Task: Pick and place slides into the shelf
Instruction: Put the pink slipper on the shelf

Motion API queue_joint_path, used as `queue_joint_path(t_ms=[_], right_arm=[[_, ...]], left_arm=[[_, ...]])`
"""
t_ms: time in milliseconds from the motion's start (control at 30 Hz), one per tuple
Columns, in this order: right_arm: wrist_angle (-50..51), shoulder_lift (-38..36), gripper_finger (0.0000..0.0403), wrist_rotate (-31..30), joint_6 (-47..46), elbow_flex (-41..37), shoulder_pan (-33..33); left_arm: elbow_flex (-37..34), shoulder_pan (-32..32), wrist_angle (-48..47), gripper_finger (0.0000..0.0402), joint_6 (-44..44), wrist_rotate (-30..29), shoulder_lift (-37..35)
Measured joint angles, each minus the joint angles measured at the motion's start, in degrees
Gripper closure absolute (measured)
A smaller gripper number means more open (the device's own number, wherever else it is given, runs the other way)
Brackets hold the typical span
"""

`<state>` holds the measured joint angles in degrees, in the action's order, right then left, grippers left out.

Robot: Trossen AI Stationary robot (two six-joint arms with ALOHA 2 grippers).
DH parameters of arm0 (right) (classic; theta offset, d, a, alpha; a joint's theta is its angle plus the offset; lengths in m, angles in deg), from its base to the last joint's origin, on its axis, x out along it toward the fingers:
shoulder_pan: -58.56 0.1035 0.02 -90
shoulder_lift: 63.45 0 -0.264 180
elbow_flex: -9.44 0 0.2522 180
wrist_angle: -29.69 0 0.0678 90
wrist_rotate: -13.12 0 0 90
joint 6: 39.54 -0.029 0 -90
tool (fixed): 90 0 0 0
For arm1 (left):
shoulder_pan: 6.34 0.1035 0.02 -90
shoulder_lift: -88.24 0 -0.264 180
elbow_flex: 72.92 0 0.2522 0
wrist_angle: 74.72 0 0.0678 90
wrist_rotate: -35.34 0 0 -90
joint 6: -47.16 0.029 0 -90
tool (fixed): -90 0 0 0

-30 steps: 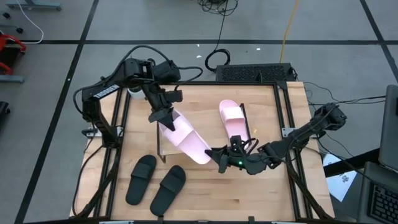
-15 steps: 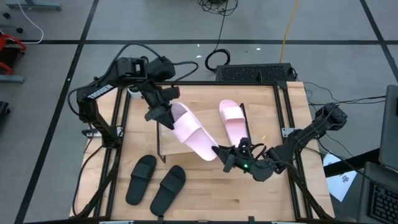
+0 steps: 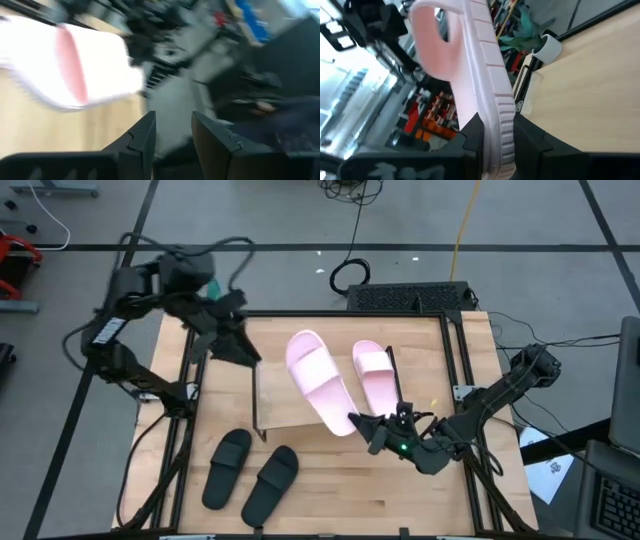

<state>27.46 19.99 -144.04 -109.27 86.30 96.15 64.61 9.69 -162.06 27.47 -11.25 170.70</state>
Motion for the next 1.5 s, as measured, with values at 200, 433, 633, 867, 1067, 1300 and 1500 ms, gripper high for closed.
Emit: queue_joint_path(t_ms=[200, 433, 633, 867, 1067, 1300, 1500], right_arm=[[0.1, 0.1, 0.0345, -10.6, -1.2, 0.0, 2.7], [-6.0, 1.8, 0.0345, -13.2, -2.4, 0.0, 3.1], [-8.0, 6.7, 0.0345, -12.1, -15.8, 0.0, 4.6], [-20.2, 13.5, 0.0345, -16.4, -19.7, 0.0, 6.4], [-27.9, 19.4, 0.0345, -21.3, -21.0, 0.0, 7.7], [-30.0, 21.5, 0.0347, -20.1, -21.2, 0.0, 6.9], [-17.7, 21.5, 0.0347, -12.7, -31.2, 0.0, 3.3]], left_arm=[[-0.1, -0.2, -2.7, 0.0279, 7.7, -19.6, -3.5], [-0.5, -0.4, -7.9, 0.0279, 10.4, -33.4, -3.7], [-4.8, -0.4, -8.5, 0.0279, 12.1, -37.2, -3.6], [-12.6, -0.3, -6.7, 0.0279, 12.3, -37.5, -3.6], [-18.8, -0.3, -4.6, 0.0279, 12.3, -37.5, -3.6], [-21.3, -0.3, -4.1, 0.0279, 12.8, -37.5, -3.6], [-21.3, -0.3, -4.1, 0.0279, 13.0, -37.5, -3.6]])
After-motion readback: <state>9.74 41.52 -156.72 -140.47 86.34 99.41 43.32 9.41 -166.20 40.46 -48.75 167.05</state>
